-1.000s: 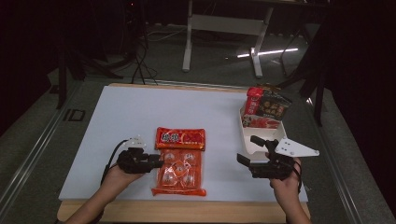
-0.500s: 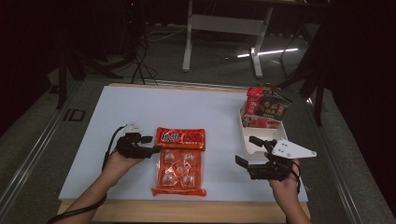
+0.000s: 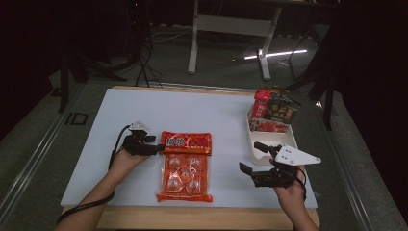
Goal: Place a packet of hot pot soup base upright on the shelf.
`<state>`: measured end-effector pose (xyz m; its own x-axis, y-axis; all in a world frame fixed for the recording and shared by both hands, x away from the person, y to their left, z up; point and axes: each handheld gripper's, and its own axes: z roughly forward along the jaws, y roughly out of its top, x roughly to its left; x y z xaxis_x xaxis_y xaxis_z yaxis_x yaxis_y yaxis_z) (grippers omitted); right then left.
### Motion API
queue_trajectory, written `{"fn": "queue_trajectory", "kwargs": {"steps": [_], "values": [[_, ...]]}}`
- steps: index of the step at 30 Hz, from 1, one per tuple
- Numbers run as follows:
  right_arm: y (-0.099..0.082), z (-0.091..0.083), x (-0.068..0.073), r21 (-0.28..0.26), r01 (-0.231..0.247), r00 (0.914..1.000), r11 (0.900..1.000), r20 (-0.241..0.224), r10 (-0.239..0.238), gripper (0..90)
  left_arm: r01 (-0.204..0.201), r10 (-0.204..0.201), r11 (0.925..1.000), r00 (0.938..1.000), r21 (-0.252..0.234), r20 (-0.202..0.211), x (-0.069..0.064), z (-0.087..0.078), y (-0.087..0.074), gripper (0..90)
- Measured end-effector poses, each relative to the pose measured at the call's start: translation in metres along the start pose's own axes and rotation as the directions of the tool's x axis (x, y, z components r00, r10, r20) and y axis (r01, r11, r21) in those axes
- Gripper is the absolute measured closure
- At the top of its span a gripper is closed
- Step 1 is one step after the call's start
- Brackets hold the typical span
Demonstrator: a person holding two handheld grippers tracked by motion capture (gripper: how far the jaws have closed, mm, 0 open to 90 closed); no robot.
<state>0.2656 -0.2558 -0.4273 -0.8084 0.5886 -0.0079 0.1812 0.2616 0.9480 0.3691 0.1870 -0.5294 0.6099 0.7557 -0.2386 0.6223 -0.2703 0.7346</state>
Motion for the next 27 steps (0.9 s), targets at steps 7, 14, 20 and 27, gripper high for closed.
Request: {"fn": "queue_trajectory", "kwargs": {"steps": [7, 14, 20, 27], "values": [[0.000, 0.000, 0.000, -0.007, -0.004, 0.9998, 1.0000, 0.021, 0.004, 10.7, 0.009, -0.009, 0.9998, 1.0000, 0.020, -0.001, 0.007, 0.012, 0.002, 37.5], [-0.002, 0.002, 0.002, 0.007, -0.009, 0.9998, 0.9999, -0.017, 0.009, 10.7, 0.021, -0.021, 0.9986, 0.9998, 0.048, 0.005, 0.008, 0.028, 0.004, 39.6], [-0.004, 0.003, 0.003, 0.015, -0.014, 0.9995, 0.9998, -0.028, 0.014, 10.8, 0.017, -0.020, 0.9975, 0.9993, 0.068, 0.033, 0.008, 0.036, 0.007, 47.1], [-0.004, 0.003, 0.003, 0.013, -0.021, 0.9994, 0.9997, -0.025, 0.022, 11.0, -0.002, -0.006, 0.9952, 0.9966, 0.098, 0.082, 0.002, 0.042, 0.011, 57.3]]}}
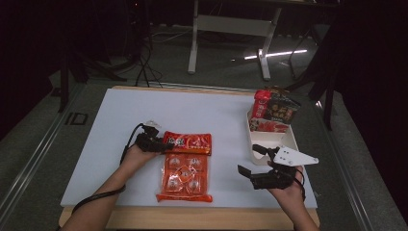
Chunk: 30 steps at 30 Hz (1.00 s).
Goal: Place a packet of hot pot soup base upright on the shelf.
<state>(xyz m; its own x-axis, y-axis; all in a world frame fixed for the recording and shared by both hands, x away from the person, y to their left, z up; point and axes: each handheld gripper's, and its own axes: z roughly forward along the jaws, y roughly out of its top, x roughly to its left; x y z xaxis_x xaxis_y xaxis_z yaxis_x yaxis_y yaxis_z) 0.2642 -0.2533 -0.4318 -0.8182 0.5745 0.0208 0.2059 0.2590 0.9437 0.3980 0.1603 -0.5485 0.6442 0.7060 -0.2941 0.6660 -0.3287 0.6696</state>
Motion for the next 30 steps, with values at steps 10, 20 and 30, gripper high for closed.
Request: {"fn": "queue_trajectory", "kwargs": {"steps": [10, 20, 30], "values": [[0.000, 0.002, 0.001, 0.013, -0.001, 1.0000, 0.9999, -0.009, 0.001, 12.6, 0.002, -0.003, 0.9998, 0.9993, 0.018, 0.037, -0.008, 0.005, 0.003, 82.2], [0.000, 0.004, 0.002, 0.020, 0.003, 1.0000, 0.9998, -0.008, -0.002, 13.2, -0.041, 0.041, 0.9991, 0.9991, -0.015, 0.009, -0.018, -0.007, 0.009, 89.4], [0.001, 0.004, 0.001, 0.029, -0.018, 0.9997, 0.9994, -0.013, 0.019, 15.1, -0.077, 0.077, 0.9953, 0.9970, -0.057, -0.002, -0.032, -0.028, 0.018, 89.8]]}}
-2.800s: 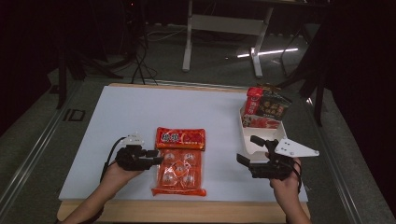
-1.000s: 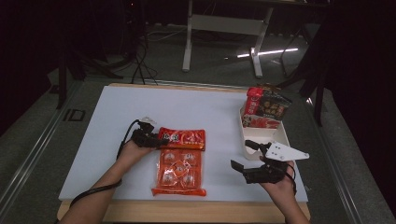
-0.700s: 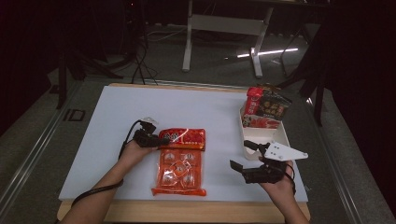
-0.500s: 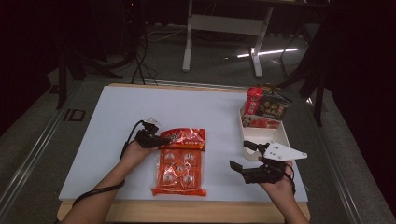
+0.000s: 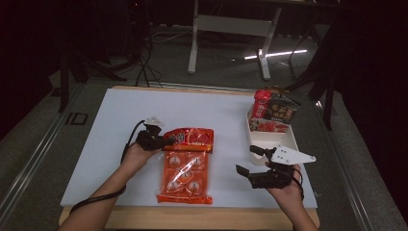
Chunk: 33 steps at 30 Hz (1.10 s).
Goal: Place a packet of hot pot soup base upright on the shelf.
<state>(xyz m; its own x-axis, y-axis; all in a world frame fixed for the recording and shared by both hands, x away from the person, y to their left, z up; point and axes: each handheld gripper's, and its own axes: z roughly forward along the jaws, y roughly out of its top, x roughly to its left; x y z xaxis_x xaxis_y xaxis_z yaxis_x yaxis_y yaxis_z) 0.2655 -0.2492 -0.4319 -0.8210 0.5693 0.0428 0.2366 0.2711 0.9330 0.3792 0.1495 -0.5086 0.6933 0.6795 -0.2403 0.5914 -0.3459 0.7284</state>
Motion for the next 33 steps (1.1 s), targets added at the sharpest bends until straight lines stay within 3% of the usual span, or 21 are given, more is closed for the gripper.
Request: {"fn": "queue_trajectory", "kwargs": {"steps": [3, 13, 18, 33], "values": [[0.000, 0.000, 0.002, 0.007, 0.009, 1.0000, 0.9999, 0.003, -0.009, 15.4, 0.003, -0.003, 0.9999, 1.0000, -0.013, 0.008, -0.001, -0.005, 0.001, 89.8], [0.001, 0.002, 0.003, 0.015, 0.020, 0.9997, 0.9997, 0.014, -0.021, 15.6, -0.062, 0.066, 0.9940, 0.9972, -0.090, 0.035, -0.029, -0.036, 0.020, 89.9], [0.005, 0.002, 0.004, 0.003, 0.020, 0.9996, 0.9998, 0.022, -0.020, 15.6, -0.077, 0.086, 0.9888, 0.9944, -0.128, 0.062, -0.041, -0.046, 0.024, 89.9], [0.021, 0.006, 0.006, -0.004, 0.021, 0.9995, 0.9998, 0.024, -0.021, 15.6, -0.147, 0.171, 0.9683, 0.9791, -0.202, 0.109, -0.075, -0.068, 0.030, 89.9]]}}
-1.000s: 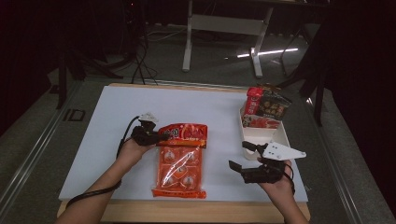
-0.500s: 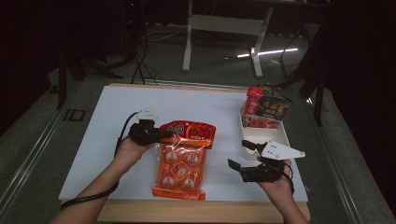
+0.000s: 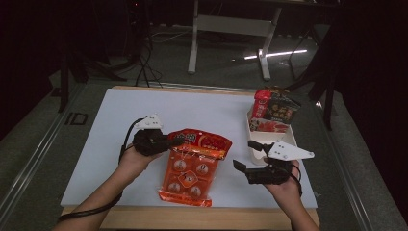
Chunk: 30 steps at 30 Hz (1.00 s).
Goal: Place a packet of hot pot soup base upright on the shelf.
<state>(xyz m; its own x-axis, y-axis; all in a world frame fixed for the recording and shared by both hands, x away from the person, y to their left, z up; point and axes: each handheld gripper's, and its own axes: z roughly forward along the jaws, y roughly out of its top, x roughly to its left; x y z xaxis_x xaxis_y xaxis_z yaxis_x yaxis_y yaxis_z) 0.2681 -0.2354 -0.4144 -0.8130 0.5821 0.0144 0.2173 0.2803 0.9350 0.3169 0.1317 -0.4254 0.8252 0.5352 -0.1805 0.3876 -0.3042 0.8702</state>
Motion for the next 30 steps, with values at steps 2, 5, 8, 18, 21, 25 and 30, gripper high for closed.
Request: {"fn": "queue_trajectory", "kwargs": {"steps": [2, 5, 8, 18, 21, 25, 30], "values": [[0.001, 0.003, 0.001, 0.003, 0.003, 1.0000, 1.0000, -0.003, -0.003, 15.5, -0.007, 0.007, 1.0000, 1.0000, -0.005, 0.005, -0.002, -0.001, 0.000, 89.9], [0.002, 0.008, 0.000, 0.002, 0.003, 1.0000, 1.0000, -0.005, -0.003, 14.0, -0.016, 0.017, 0.9997, 0.9998, -0.017, 0.013, -0.005, -0.003, 0.000, 89.9], [0.000, 0.012, -0.004, 0.004, -0.026, 0.9994, 0.9997, -0.022, 0.026, 14.0, -0.024, 0.024, 0.9995, 0.9996, -0.022, 0.018, -0.009, -0.004, 0.001, 89.9], [-0.005, 0.037, -0.003, 0.063, -0.061, 0.9871, 0.9962, -0.144, 0.069, 20.0, -0.071, 0.072, 0.9968, 0.9971, -0.037, 0.025, -0.026, -0.008, 0.005, 89.8], [-0.007, 0.045, -0.004, 0.077, -0.086, 0.9757, 0.9934, -0.195, 0.099, 29.9, -0.073, 0.074, 0.9966, 0.9968, -0.039, 0.029, -0.028, -0.009, 0.005, 89.7], [-0.009, 0.055, 0.000, 0.127, -0.056, 0.9737, 0.9903, -0.213, 0.082, 49.3, -0.075, 0.076, 0.9964, 0.9966, -0.041, 0.031, -0.028, -0.009, 0.005, 89.7], [-0.006, 0.060, 0.004, 0.164, -0.018, 0.9790, 0.9863, -0.197, 0.051, 74.0, -0.066, 0.067, 0.9970, 0.9972, -0.040, 0.033, -0.026, -0.011, 0.003, 89.6]]}}
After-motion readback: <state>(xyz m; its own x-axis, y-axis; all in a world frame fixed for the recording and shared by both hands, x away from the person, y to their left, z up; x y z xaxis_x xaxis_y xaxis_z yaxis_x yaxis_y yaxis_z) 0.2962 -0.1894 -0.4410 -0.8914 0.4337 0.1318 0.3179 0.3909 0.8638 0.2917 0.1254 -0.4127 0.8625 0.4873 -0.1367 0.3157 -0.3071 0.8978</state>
